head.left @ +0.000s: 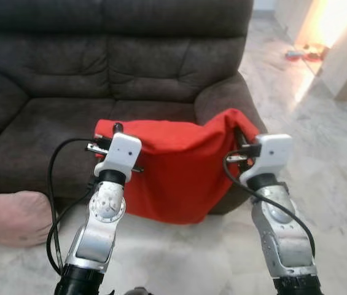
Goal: Move the pillow to the sofa from floor
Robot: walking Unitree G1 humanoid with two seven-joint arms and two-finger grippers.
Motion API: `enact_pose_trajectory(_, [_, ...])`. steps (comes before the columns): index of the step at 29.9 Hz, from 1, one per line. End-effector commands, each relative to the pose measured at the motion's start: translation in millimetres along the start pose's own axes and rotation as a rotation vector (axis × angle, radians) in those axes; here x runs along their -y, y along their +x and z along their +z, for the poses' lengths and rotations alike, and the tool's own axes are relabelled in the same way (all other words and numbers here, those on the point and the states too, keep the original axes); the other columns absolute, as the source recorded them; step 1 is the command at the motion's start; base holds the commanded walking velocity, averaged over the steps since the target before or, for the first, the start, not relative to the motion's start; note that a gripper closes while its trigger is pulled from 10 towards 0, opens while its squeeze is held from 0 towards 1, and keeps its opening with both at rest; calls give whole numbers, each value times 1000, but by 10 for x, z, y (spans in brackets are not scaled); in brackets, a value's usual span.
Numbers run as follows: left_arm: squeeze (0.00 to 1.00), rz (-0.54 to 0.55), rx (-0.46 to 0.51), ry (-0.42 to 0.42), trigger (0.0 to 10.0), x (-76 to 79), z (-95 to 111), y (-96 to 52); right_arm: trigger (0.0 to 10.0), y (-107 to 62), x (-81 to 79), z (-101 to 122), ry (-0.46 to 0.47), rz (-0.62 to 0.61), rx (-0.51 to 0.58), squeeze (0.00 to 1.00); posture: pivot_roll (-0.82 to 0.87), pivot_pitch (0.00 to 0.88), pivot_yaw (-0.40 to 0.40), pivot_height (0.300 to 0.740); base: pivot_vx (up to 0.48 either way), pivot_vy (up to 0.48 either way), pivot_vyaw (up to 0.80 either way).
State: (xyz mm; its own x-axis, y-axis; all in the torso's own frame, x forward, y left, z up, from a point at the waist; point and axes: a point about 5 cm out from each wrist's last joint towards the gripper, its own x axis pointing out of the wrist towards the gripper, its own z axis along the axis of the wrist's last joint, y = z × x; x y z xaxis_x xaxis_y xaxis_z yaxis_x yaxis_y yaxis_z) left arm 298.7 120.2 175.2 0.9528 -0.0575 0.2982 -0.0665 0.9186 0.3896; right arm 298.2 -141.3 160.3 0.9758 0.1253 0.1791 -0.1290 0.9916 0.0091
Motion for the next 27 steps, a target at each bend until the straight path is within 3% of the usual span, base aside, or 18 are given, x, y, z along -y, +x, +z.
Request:
enact_pose_trajectory(1, [0,38,150,-38,10000,-49,339,47,10000,3,40,59,-12,-10,30,0,134,69,-10,740,0,0,0])
enact_pose_trajectory(11, [0,64,170,-44,10000,-99,389,71,10000,7,-11,94,-13,17,49,0,135,72,-7,740,0,0,0])
enact_pose_trajectory(16, [0,87,296,63,10000,-230,628,108,10000,34,-37,264,-1,27,134,0,141,75,-7,740,0,0,0])
enact_pose_trajectory(27, [0,72,270,59,10000,-181,577,82,10000,58,-33,332,-10,12,171,0,136,73,-8,740,0,0,0])
